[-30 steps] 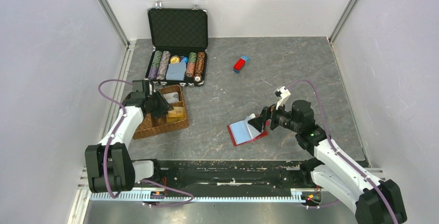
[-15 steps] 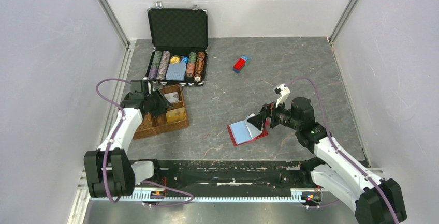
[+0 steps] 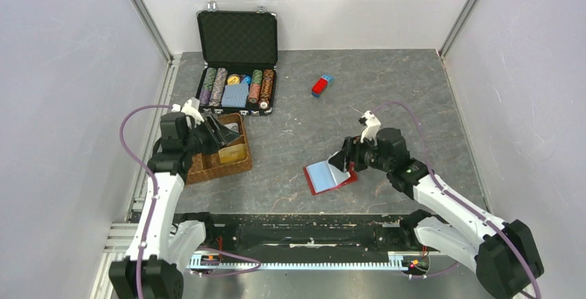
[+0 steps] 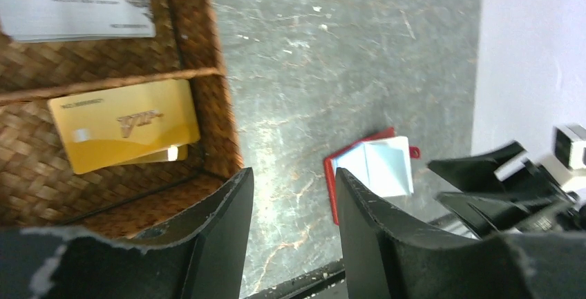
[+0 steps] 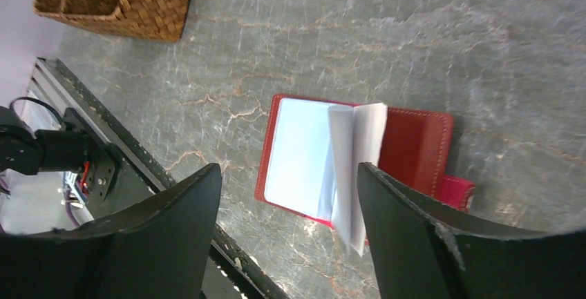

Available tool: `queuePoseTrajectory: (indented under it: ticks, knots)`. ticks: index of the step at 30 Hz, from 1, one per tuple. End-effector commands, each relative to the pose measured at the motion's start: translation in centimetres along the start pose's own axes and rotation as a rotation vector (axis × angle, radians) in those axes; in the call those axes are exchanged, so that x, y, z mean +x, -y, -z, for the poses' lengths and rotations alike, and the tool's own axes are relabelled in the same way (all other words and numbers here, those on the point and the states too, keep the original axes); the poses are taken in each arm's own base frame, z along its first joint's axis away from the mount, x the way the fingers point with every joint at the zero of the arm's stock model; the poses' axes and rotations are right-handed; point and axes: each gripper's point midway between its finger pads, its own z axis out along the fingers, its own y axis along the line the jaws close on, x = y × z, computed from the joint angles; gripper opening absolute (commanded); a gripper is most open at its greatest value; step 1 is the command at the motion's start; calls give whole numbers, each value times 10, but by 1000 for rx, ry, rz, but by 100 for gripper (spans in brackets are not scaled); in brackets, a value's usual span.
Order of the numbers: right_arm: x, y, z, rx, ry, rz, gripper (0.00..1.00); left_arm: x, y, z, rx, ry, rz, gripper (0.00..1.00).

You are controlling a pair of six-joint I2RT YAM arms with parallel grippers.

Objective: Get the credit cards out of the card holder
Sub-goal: Remove the credit card from the card holder.

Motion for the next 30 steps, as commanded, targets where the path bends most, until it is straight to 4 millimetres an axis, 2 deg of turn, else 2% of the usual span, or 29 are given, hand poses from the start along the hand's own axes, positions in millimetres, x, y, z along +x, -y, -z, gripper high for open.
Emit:
queuePoseTrajectory:
  ticks: [1, 7, 11, 17, 22, 30]
  knots:
    - [-6, -21, -11, 25, 11, 28, 70, 16, 37, 19, 209, -11, -55, 55]
    - [1, -41, -25, 50, 15, 60, 56, 39, 57, 28, 303, -28, -149, 56]
    - [8, -49, -35, 94, -9, 122, 57, 48, 60, 24, 326, -81, -151, 58]
    - [36, -36, -52, 250, -97, 221, 69, 51, 62, 23, 334, -94, -159, 60]
    - [44, -25, -60, 375, -123, 315, 70, 52, 63, 24, 340, -96, -162, 61]
    - [69, -13, -69, 419, -202, 379, 68, 51, 61, 22, 328, -95, -158, 62]
